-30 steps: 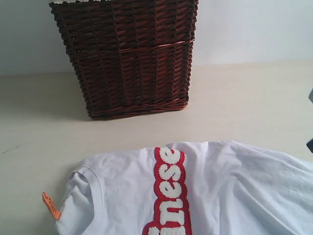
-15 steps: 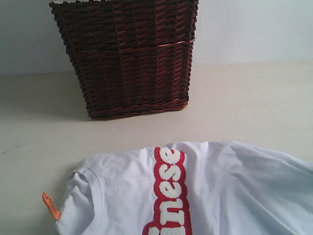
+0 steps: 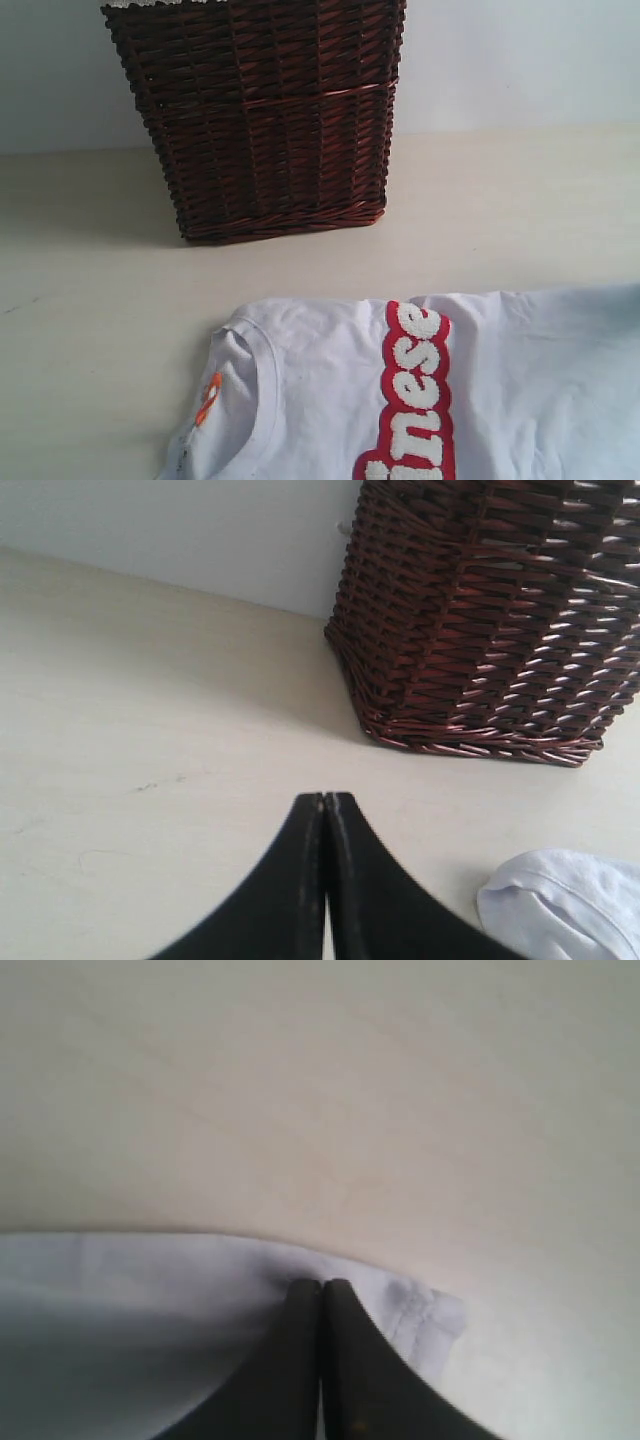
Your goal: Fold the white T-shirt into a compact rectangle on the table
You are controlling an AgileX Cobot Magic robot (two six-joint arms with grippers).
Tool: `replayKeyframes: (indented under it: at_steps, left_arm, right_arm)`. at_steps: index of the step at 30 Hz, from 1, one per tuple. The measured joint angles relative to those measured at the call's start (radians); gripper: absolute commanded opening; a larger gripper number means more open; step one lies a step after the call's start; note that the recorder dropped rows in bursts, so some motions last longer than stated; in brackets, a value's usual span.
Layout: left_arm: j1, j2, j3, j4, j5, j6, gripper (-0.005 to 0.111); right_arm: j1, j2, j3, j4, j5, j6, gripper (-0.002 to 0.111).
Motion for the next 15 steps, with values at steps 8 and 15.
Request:
replayKeyframes:
  at_steps: [8, 15]
  left_arm:
    - [0.0, 0.0, 0.0, 0.0, -0.002, 0.0, 0.0]
    - [0.0, 0.0, 0.0, 0.0, -0.002, 0.0, 0.0]
  right_arm:
    - [0.0, 0.068, -0.123, 0.008, -0.007, 0.005, 0.0]
    - [-0.004, 0.03, -0.126, 0.137, 0.078, 0.019, 0.006]
